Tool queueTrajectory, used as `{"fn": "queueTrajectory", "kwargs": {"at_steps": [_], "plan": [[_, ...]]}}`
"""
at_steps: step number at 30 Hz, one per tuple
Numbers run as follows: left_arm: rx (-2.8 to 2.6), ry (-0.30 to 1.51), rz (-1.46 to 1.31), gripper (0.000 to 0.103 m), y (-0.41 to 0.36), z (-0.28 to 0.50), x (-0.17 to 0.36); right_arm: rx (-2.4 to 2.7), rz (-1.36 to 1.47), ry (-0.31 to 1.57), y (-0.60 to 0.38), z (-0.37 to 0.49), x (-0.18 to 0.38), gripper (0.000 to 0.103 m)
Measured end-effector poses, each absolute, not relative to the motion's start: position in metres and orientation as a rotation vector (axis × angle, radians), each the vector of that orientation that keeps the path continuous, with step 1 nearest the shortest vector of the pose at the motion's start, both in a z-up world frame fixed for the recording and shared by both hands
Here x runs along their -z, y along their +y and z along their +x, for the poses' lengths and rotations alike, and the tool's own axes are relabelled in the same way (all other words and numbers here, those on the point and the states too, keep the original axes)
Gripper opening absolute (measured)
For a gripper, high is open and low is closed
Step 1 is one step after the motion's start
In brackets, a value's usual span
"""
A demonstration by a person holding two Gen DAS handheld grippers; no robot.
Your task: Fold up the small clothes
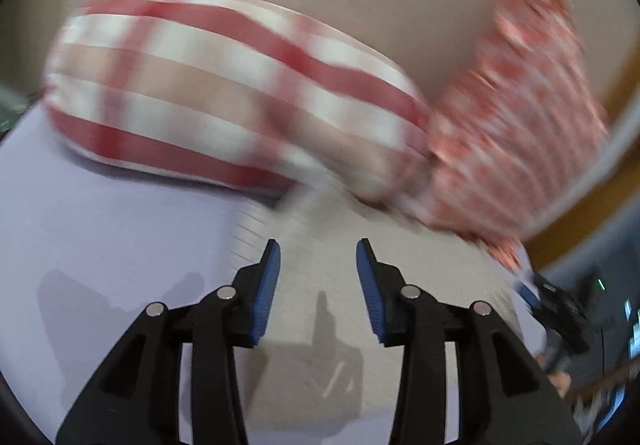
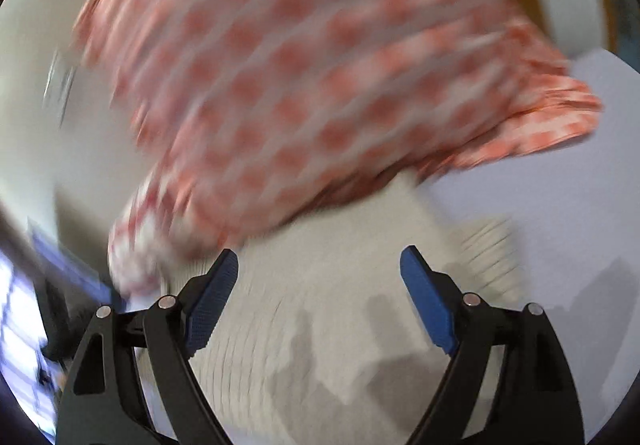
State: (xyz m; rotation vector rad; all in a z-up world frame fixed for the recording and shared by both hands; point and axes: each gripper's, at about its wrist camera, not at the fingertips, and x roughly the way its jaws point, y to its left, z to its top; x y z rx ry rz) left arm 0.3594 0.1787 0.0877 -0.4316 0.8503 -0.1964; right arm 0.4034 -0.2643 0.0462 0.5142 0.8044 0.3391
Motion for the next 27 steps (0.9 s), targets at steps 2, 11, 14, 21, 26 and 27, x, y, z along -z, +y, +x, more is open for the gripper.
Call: {"fn": "queueTrajectory", "kwargs": {"at_steps": [2, 11, 14, 21, 26, 27], "plan": [[0.284, 0.862, -0.389, 0.046, 0.147, 0.356, -0.082, -0.369, 0.442, 0.845, -0.242, 0.399, -0.04, 0.085], [0.04, 0.99, -0.345, 0.036, 0.15, 0.4, -0.024, -0.264, 0.227, 0.966, -0.204, 0.402, -0.014, 0.085], [0.063, 0.981, -0.356, 0.043, 0.159, 0.381, -0.036, -0.227, 0.111, 0.947, -0.184, 0.395, -0.019, 0.085], [0.007, 0.963, -0.391, 0.065, 0.205, 0.344, -0.051, -0.227, 0.041, 0.88, -0.177, 0.38, -0.027, 0.086], [0.06, 1.057, -0.482, 0.064, 0.209, 0.347, -0.027, -0.191, 0.022, 0.903, -0.171, 0.386, -0.016, 0.087], [0.09, 1.062, -0.492, 0.064, 0.204, 0.349, -0.024, -0.189, 0.019, 0.904, -0.17, 0.387, -0.014, 0.087]]}}
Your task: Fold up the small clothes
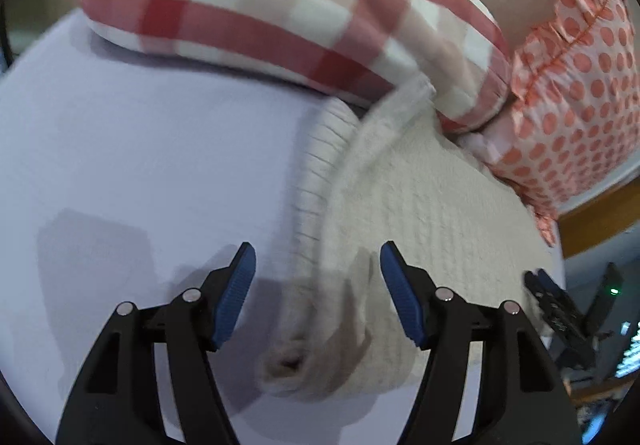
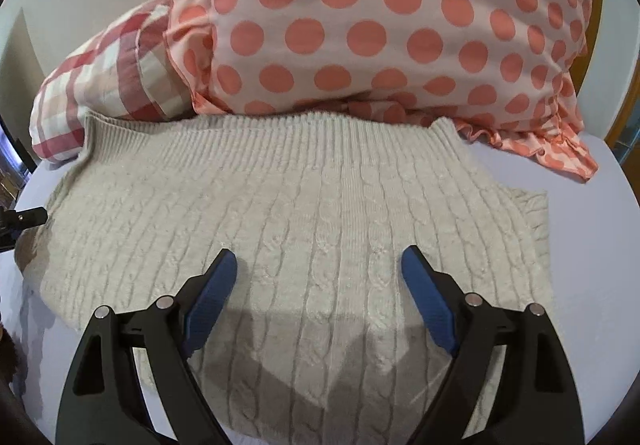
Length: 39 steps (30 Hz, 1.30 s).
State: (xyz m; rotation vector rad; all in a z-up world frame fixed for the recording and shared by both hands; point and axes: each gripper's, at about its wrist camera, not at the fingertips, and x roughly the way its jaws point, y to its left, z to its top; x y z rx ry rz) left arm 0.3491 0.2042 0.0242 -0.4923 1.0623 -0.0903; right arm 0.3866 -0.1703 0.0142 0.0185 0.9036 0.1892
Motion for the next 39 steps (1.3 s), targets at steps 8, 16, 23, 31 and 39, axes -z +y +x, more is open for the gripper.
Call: {"fn": "queueTrajectory", "kwargs": {"at_steps": [8, 16, 23, 31, 39], "plan": [[0.048, 1.079, -0.482, 0.043, 0.184, 0.383, -0.015, -0.15, -0.011, 0.877, -0.168, 0.386, -0.016, 0.09], [0.117, 1.054, -0.387, 0.012, 0.145, 0.38, -0.062, -0.185, 0.019, 0.921, -0.176, 0.389, -0.013, 0.094], [0.255, 0.981, -0.274, 0.012, 0.032, 0.384, -0.132, -0.182, 0.21, 0.831, -0.245, 0.356, -0.056, 0.094], [0.436, 1.031, -0.238, 0.012, -0.148, 0.404, -0.124, -0.052, 0.331, 0.804, -0.345, 0.307, -0.05, 0.094], [0.452, 1.186, -0.119, 0.021, -0.229, 0.408, -0.056, 0.029, 0.377, 0.814, -0.397, 0.284, -0.042, 0.094]]}}
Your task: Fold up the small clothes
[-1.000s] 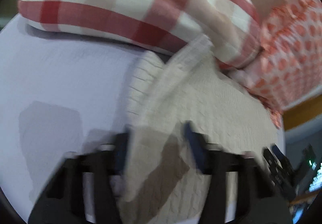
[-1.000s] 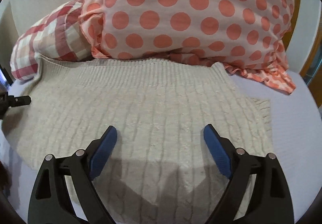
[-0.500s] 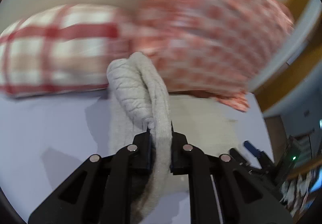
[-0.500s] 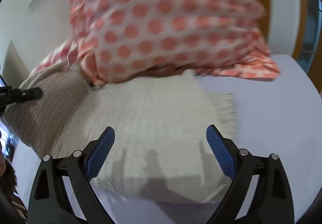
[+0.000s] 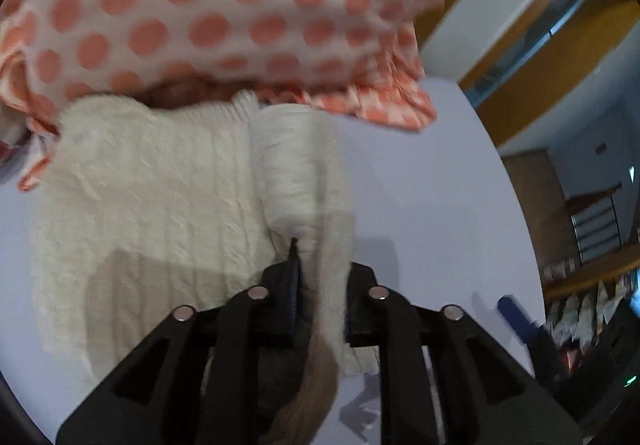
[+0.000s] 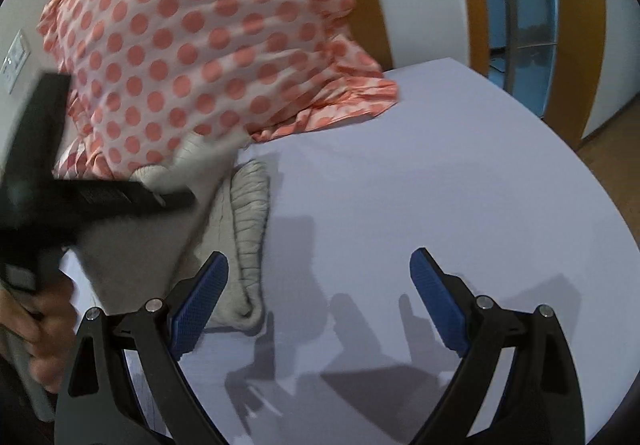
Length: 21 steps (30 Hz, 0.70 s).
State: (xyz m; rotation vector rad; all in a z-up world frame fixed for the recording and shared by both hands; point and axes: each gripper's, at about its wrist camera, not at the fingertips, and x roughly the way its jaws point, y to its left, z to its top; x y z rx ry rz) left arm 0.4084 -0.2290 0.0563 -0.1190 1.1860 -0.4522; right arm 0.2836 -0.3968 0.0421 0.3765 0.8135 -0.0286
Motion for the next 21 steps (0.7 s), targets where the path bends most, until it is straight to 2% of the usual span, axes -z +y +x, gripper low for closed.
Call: {"fn": "queueTrajectory", "kwargs": {"at_steps": [2, 5, 6, 7, 11, 17, 21], "plan": [[0.567, 1.162, -0.186, 0.027, -0.222, 0.404, -0.065, 0.035, 0.372, 0.806, -0.4, 0.281, -0.044, 0.094], [0.885, 1.097, -0.414, 0.044, -0.193, 0.393, -0.093, 0.029, 0.362, 0.787, -0.399, 0.279, -0.05, 0.094], [0.914, 1.062, -0.428, 0.061, -0.182, 0.388, -0.102, 0.019, 0.365, 0.781, -0.398, 0.278, -0.053, 0.094], [0.907, 1.0, -0.41, 0.074, -0.166, 0.38, -0.115, -0.004, 0.367, 0.769, -0.395, 0.277, -0.057, 0.094], [0.683, 0.88, -0.257, 0.081, -0.106, 0.363, -0.134, -0.101, 0.297, 0.723, -0.364, 0.281, -0.071, 0.094], [0.601, 0.939, -0.31, 0.081, -0.053, 0.366, -0.102, -0.412, 0.156, 0.566, -0.282, 0.284, -0.106, 0.094], [0.627, 0.959, -0.349, 0.082, -0.053, 0.358, -0.081, -0.477, 0.118, 0.643, -0.254, 0.305, -0.089, 0.096]]}}
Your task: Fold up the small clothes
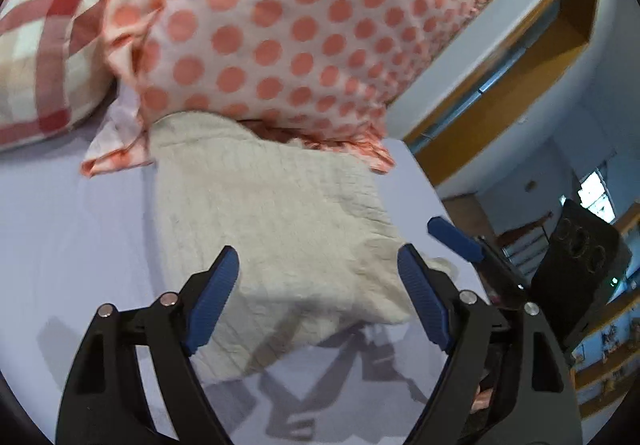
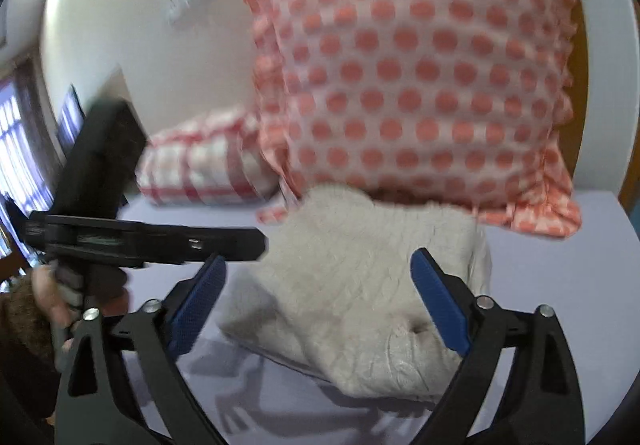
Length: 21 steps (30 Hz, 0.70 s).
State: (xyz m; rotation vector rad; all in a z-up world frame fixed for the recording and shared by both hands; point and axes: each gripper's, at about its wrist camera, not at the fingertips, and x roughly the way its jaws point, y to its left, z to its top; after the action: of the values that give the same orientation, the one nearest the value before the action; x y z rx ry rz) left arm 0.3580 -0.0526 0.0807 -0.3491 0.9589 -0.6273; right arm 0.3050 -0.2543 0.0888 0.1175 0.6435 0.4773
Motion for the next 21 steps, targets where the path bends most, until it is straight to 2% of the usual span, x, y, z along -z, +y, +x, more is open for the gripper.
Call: {"fn": "queueTrajectory", "kwargs": {"at_steps": [3, 5, 9, 13, 16, 18, 21], "plan": [[0.65, 0.989, -0.363, 0.083, -0.06, 0.357, -0.053, -0.385, 0.167, 0.849, -0.275, 0.331, -0.038, 0.093], [0.685, 0.968, -0.286, 0.081, -0.068, 0.347, -0.045, -0.343, 0.189, 0.918, -0.29, 0.336, -0.013, 0.092], [0.7, 0.904, -0.116, 0.081, -0.077, 0.321, -0.052, -0.292, 0.132, 0.901, -0.293, 0.326, -0.019, 0.091], [0.726, 0.83, -0.244, 0.084, -0.059, 0.325, -0.071, -0.185, 0.04, 0.731, -0.285, 0.331, -0.059, 0.092], [0.698, 0.878, -0.223, 0.084, -0.069, 0.337, -0.06, -0.165, 0.013, 0.805, -0.273, 0.364, -0.049, 0.092], [0.645, 0.938, -0.108, 0.083, -0.089, 0.34, -0.038, -0.105, -0.055, 0.937, -0.267, 0.385, -0.02, 0.095], [0.659, 0.884, -0.003, 0.084, -0.096, 0.325, -0.049, -0.168, 0.114, 0.987, -0.292, 0.389, -0.007, 0.096]]}}
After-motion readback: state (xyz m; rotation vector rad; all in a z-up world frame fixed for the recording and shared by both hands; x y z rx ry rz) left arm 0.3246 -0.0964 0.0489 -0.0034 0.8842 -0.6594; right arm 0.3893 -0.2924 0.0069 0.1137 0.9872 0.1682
